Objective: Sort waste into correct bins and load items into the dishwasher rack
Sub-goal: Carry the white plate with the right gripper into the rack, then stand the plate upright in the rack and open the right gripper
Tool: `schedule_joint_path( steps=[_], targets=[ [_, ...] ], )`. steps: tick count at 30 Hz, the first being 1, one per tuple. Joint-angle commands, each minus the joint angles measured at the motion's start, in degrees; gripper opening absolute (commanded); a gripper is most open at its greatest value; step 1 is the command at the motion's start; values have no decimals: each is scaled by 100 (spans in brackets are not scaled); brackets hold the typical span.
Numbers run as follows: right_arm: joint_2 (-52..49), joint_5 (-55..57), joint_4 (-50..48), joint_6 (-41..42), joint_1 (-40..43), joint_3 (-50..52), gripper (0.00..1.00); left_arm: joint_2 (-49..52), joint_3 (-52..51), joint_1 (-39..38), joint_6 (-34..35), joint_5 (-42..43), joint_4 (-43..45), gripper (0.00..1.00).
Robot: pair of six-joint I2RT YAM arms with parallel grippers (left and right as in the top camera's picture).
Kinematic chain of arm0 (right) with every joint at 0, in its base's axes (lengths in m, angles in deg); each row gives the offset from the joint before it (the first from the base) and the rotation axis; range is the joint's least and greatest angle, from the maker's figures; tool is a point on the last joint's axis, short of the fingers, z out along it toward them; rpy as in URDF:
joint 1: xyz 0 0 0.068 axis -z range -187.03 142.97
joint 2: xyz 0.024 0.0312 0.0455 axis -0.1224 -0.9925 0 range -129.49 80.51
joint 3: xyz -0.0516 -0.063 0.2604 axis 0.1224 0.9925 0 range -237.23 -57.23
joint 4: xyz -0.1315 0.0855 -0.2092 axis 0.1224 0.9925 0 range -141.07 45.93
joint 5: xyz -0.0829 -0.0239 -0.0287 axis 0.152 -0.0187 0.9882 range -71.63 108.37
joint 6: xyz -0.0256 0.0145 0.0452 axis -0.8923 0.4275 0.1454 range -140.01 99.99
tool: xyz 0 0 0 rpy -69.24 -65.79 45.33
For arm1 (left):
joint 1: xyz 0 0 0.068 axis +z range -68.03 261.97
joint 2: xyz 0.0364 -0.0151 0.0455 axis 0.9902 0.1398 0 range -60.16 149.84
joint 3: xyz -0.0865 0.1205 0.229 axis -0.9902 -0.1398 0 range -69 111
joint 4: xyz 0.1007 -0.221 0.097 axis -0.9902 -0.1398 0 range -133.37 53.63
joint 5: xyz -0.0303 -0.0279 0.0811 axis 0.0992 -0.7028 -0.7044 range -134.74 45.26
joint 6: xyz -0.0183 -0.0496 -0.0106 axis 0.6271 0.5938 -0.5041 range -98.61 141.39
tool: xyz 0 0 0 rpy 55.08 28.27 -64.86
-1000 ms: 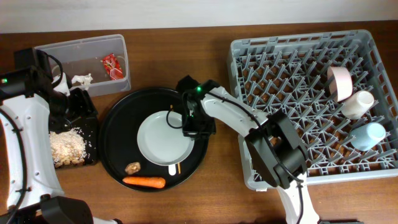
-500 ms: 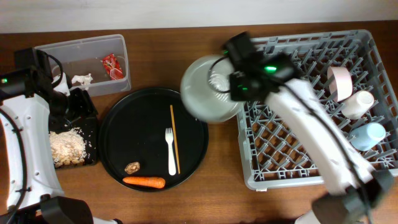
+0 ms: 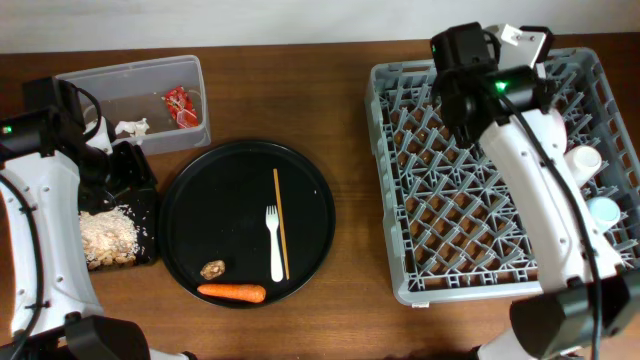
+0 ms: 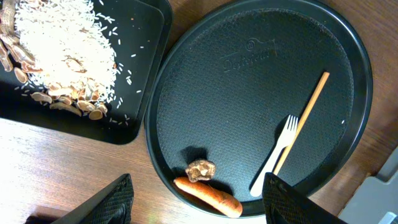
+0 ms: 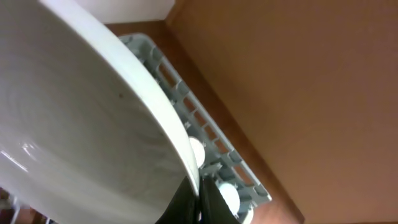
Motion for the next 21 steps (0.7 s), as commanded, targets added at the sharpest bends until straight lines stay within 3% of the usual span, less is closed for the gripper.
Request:
schedule_joint_path(
  steps=[1, 12, 21],
  targets=[
    [-385, 483, -223, 195, 181, -55, 4, -35, 39, 13, -9, 42, -2, 66],
    [-1558, 17, -269, 195, 251, -42, 4, -35, 39, 13, -9, 42, 0, 66],
    [-1628, -986, -55, 197, -299, -35, 4, -35, 39, 13, -9, 42, 0, 66]
  ],
)
